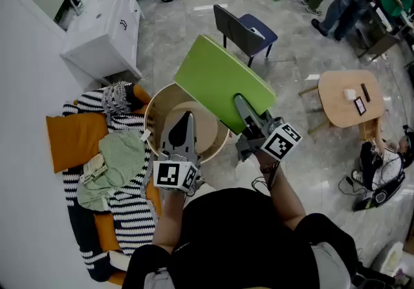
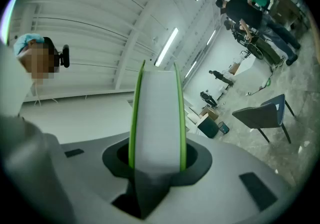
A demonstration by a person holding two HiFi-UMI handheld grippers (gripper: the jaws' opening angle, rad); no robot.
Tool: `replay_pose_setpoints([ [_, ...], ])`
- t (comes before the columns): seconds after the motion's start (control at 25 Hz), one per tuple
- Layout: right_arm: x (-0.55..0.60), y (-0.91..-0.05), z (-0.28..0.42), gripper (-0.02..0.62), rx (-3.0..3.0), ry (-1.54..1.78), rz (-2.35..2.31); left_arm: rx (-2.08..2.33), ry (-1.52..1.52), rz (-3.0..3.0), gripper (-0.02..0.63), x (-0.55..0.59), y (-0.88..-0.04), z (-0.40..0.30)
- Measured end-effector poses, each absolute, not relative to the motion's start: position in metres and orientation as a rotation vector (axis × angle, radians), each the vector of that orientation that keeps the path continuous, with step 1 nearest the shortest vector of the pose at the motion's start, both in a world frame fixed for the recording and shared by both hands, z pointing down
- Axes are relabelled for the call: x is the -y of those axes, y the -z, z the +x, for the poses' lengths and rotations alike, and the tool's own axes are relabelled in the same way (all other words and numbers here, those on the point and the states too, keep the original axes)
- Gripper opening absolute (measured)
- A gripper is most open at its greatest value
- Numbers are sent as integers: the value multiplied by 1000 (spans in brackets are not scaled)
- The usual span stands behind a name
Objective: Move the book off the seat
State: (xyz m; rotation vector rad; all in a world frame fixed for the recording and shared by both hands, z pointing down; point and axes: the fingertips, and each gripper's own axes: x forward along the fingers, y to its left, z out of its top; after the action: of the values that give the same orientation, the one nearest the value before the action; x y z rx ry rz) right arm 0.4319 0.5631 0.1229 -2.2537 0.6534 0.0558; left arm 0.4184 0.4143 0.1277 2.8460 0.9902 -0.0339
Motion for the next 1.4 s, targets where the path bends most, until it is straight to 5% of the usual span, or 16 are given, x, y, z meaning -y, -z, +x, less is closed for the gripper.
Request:
replay_pose_setpoints([
  [0.72, -645, -192, 572, 133, -818, 245, -2105, -597, -101, 2958, 11, -508, -169, 518],
  [1.4, -631, -404, 617, 133, -618, 640, -2031, -441, -428, 2884, 11, -489, -339, 568],
])
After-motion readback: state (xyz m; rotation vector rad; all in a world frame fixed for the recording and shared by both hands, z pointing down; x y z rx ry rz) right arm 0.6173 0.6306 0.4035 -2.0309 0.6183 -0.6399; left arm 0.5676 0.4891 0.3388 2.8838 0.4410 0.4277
